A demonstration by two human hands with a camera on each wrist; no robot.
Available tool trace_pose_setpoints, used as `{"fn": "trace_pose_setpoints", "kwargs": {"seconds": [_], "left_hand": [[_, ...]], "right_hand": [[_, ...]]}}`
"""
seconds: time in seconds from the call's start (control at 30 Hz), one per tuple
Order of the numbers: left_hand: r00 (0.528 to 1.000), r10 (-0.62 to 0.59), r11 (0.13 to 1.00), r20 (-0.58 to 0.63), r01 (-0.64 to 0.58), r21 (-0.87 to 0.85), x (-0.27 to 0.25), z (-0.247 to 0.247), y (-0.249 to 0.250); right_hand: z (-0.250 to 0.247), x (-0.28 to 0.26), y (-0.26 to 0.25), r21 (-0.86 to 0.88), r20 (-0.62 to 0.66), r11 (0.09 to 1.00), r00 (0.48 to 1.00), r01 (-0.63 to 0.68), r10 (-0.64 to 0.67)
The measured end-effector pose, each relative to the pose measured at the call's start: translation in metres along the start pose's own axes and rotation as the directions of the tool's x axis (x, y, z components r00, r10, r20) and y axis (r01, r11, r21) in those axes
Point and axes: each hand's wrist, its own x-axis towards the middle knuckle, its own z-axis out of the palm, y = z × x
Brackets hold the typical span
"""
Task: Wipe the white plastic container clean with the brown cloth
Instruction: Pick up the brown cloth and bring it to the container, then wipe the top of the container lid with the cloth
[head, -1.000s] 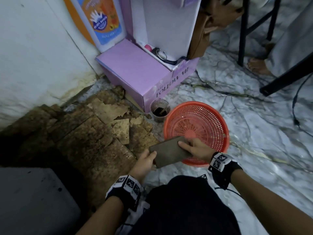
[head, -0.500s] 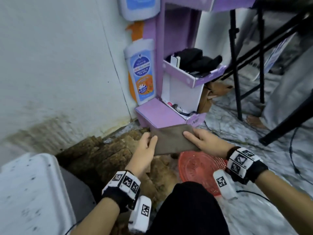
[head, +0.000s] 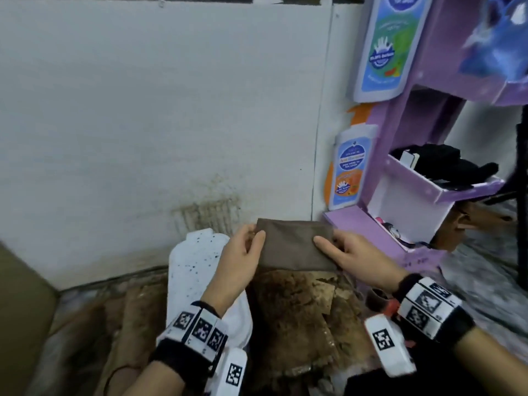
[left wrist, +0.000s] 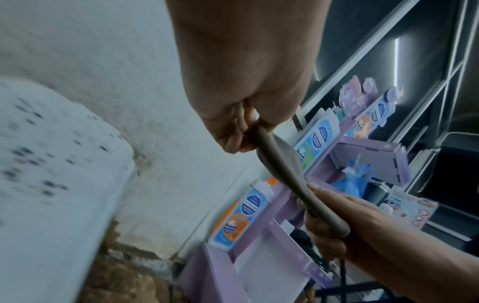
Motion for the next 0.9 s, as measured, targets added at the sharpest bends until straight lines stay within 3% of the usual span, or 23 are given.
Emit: {"fn": "trace_pose_setpoints", "kwargs": {"seconds": [0.23,0.43,0.6,0.73,0.9], "left_hand": [[0.992,0.024,0.974,-0.120,0.003,0.225,-0.029,-0.079,-0.030],[0.997,-0.006,0.884,-0.080,0.043,0.465,-0.022,-0.104,-0.060],[0.999,-0.015,0.814,0.041,-0.012,0.581,-0.002,-0.101,-0.072],[0.997,-0.031,0.738,0.069,-0.023,0.674,0.005,-0.099,-0.086],[0.992,0.032,0.676,0.123,-0.112,0.728,0.005,-0.105,-0.100]], "right_hand": [[0.093,-0.007,-0.051,0.149,0.070,0.988,0.997,-0.043,0.032],[0.171,-0.026,-0.040,0.236,0.089,0.950,0.978,-0.203,0.187],[0.202,-0.044,-0.046,0.272,0.141,0.886,0.926,-0.376,0.350],[0.217,-0.055,-0.057,0.211,0.183,0.885,0.906,-0.415,0.382],[0.200,-0.061,-0.075,-0.134,-0.010,0.895,0.904,-0.425,0.428]]}}
